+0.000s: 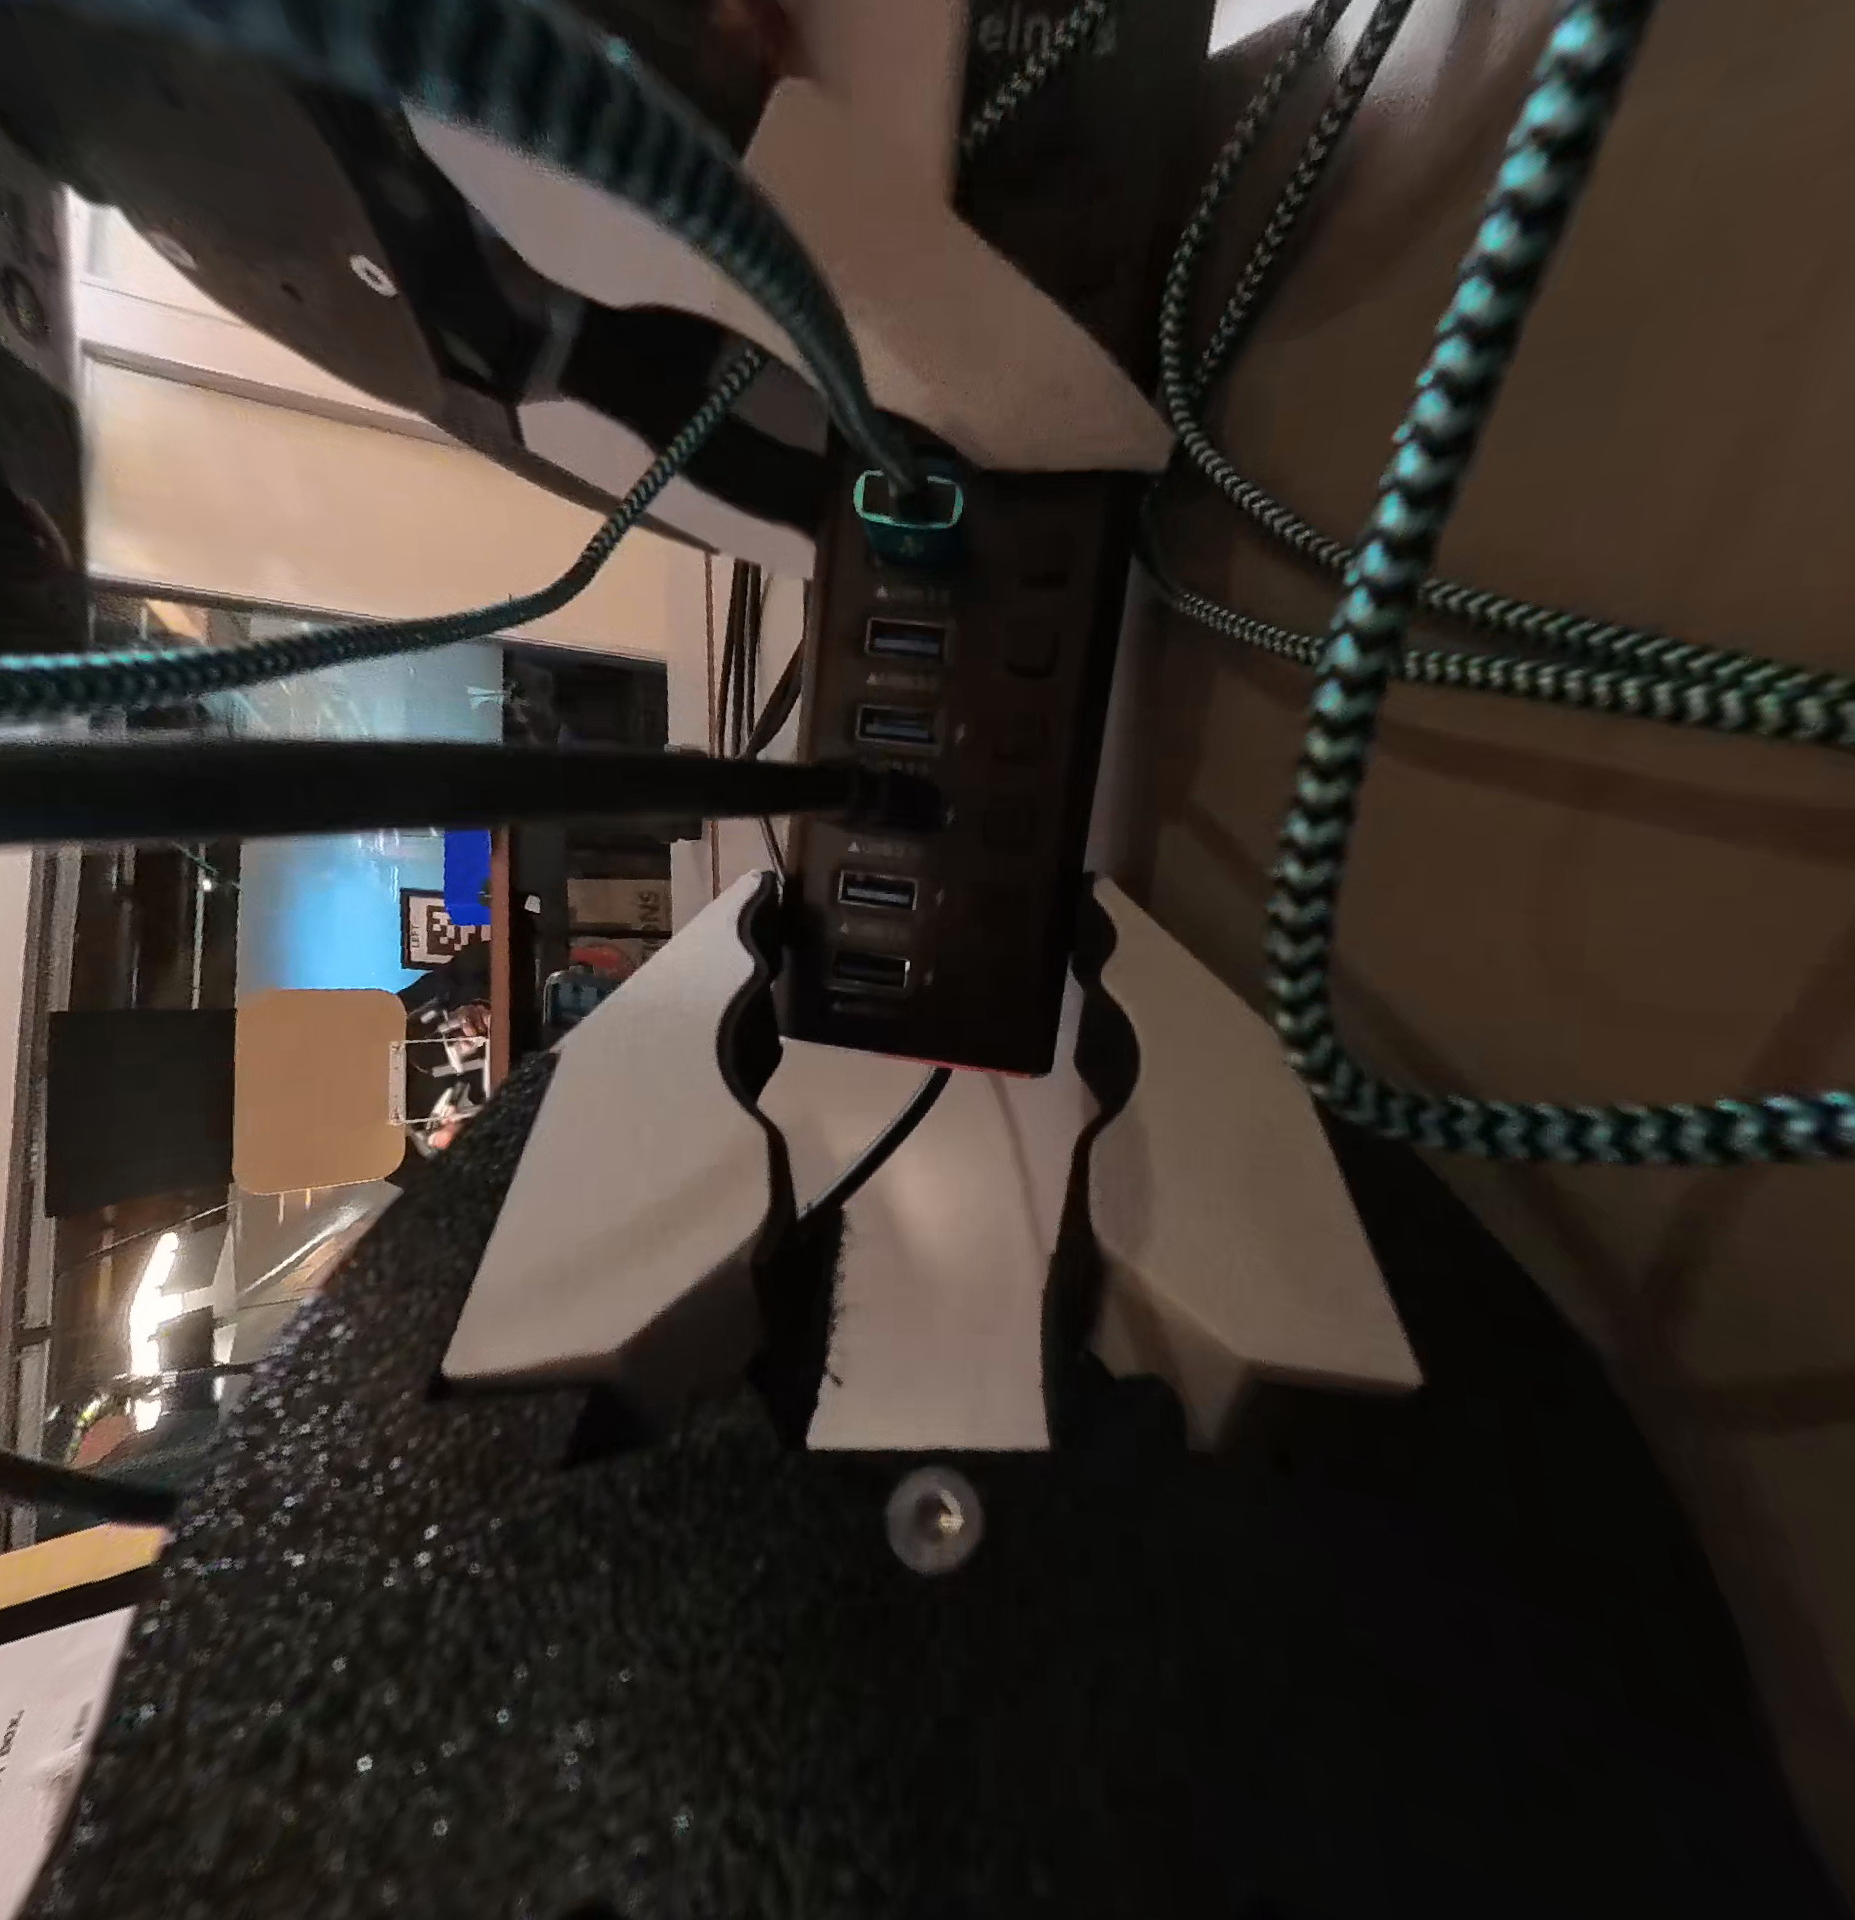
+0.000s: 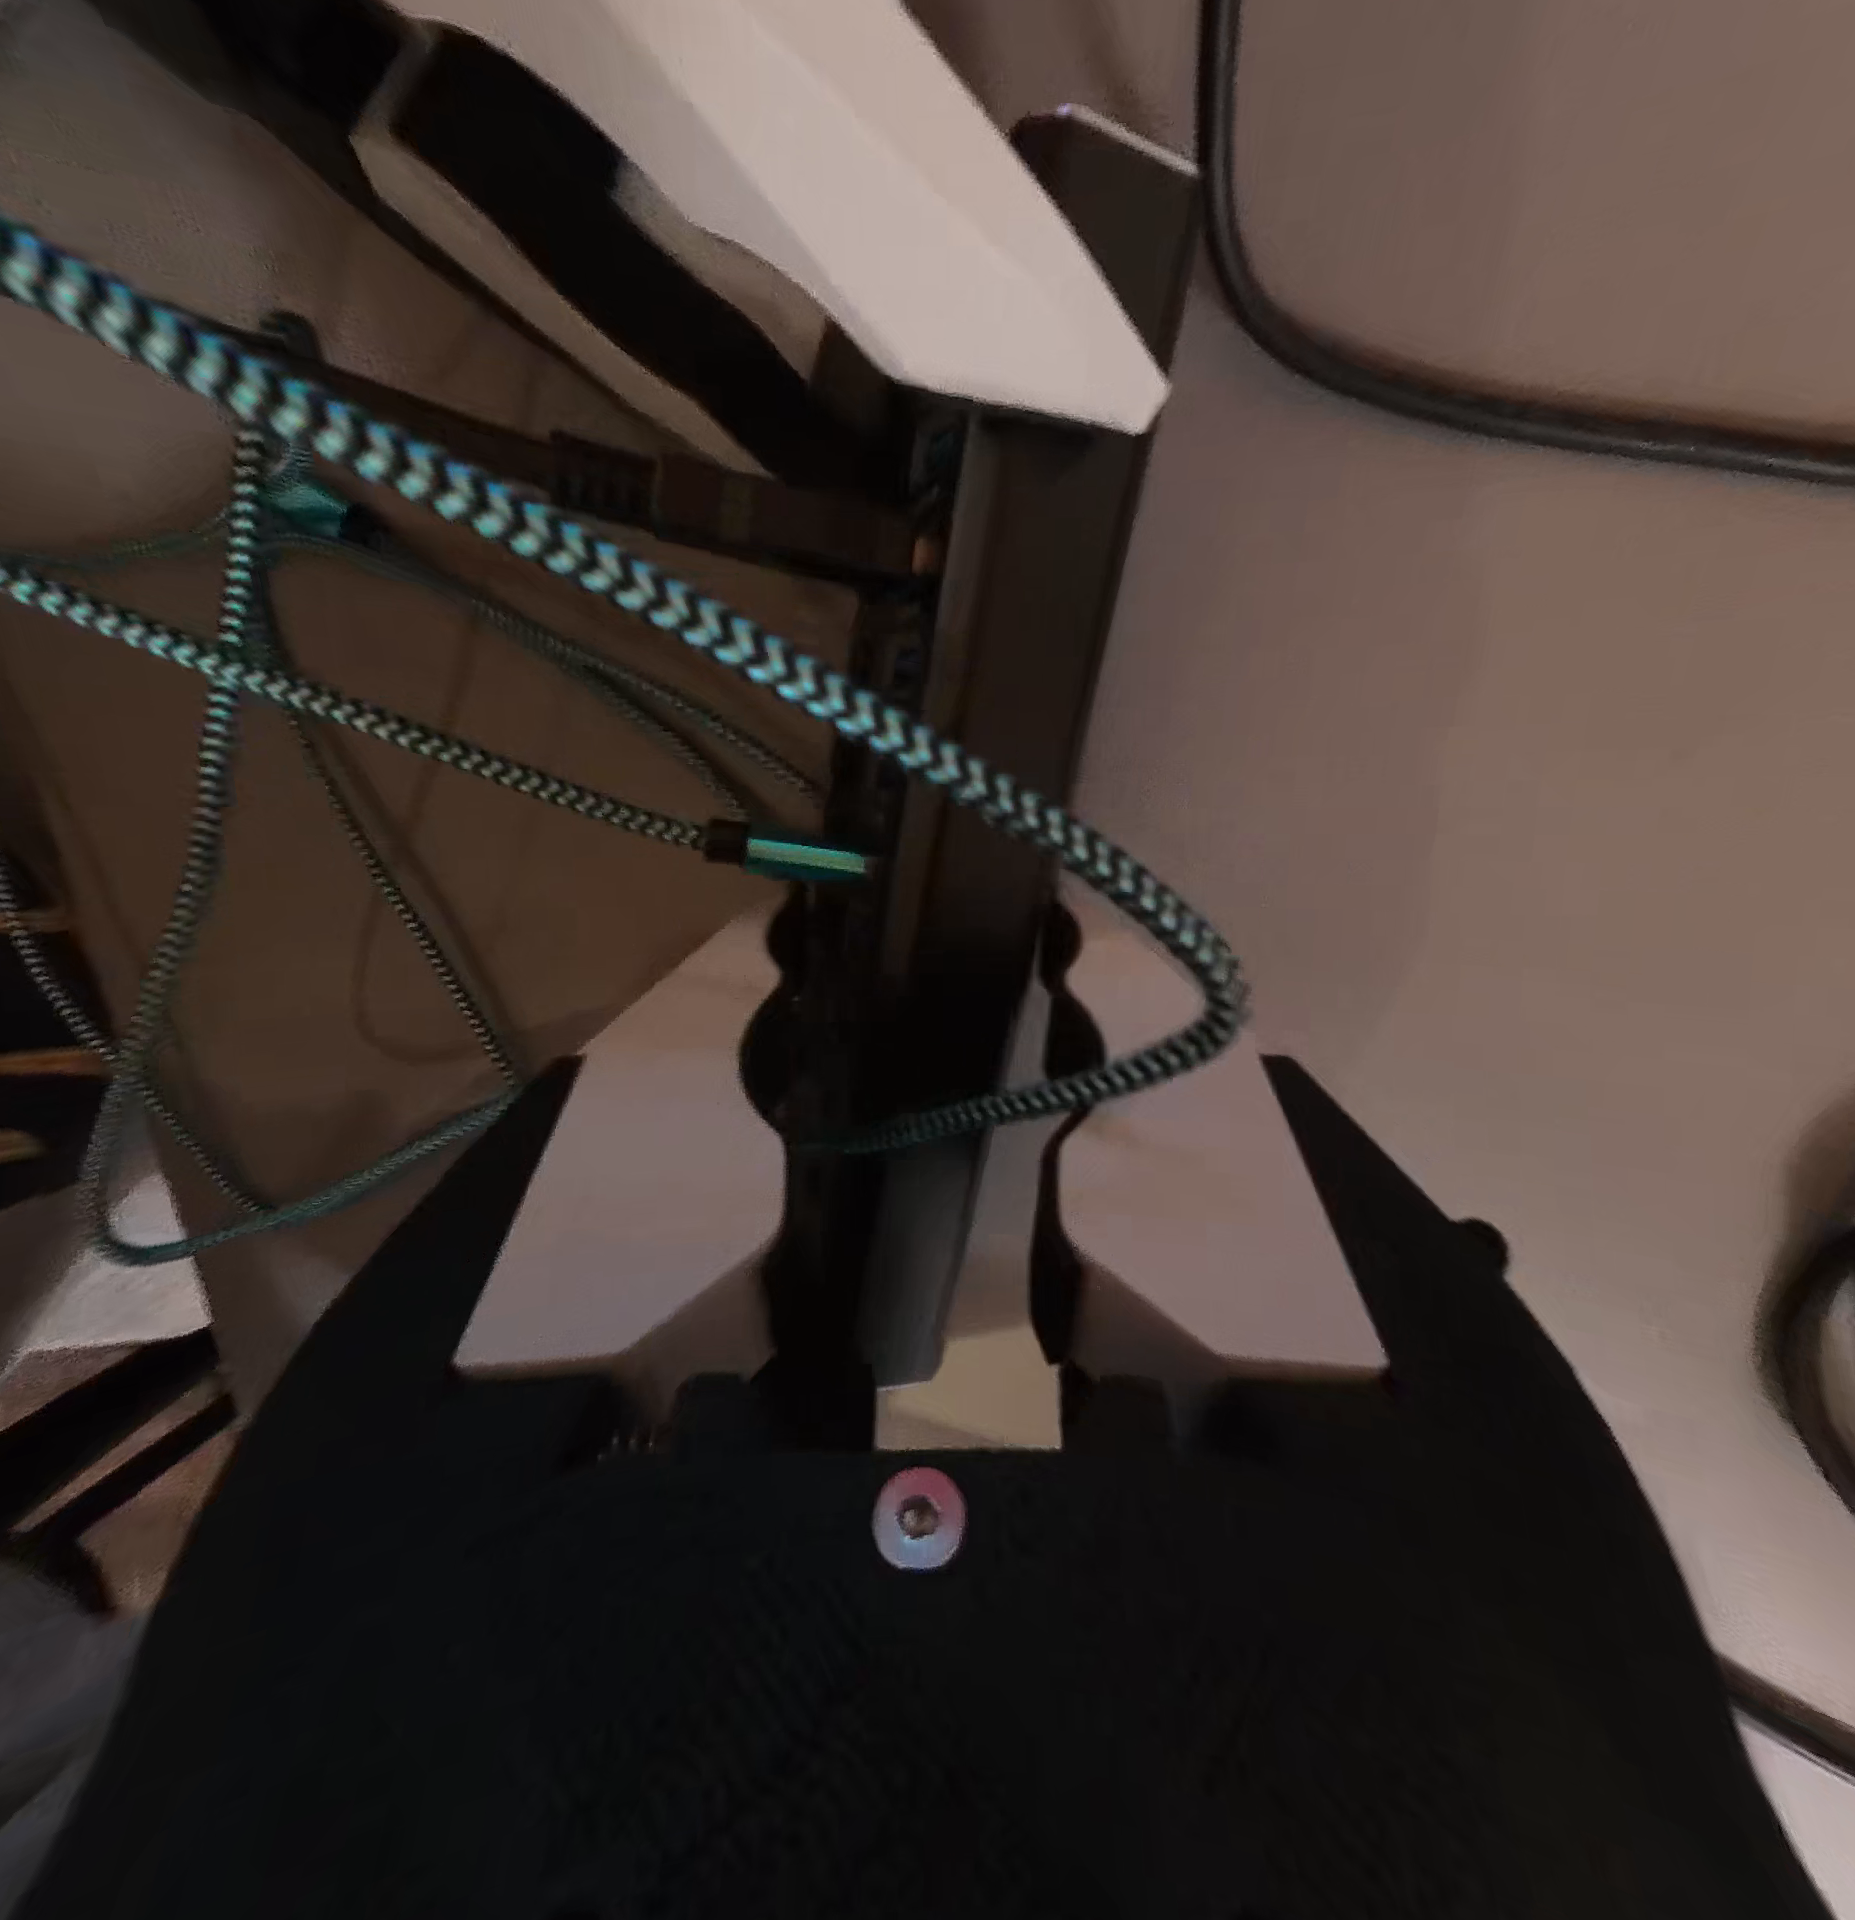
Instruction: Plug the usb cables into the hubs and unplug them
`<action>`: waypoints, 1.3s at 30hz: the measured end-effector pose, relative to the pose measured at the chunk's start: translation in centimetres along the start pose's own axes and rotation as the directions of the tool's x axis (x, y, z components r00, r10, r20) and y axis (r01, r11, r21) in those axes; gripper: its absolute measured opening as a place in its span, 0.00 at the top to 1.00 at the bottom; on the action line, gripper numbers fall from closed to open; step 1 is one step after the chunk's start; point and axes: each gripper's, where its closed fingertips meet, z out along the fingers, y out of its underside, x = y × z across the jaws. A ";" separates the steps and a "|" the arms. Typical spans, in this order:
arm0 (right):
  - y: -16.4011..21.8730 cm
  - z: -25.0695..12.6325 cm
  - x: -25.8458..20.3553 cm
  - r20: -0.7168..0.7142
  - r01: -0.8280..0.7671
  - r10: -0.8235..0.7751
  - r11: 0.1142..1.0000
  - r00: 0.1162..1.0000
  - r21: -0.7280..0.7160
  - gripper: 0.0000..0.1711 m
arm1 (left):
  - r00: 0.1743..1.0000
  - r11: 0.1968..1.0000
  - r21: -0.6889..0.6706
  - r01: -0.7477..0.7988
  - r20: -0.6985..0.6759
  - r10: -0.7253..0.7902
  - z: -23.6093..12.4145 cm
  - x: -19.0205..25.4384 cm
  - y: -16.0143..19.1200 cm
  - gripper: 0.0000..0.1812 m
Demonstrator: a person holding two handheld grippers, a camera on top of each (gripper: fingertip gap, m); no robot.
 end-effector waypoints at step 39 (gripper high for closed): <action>-4.4 -31.5 7.2 -0.841 0.043 0.160 0.976 0.517 0.212 0.85 | 0.381 0.390 0.331 0.859 0.095 -0.920 -3.8 -9.9 3.9 0.45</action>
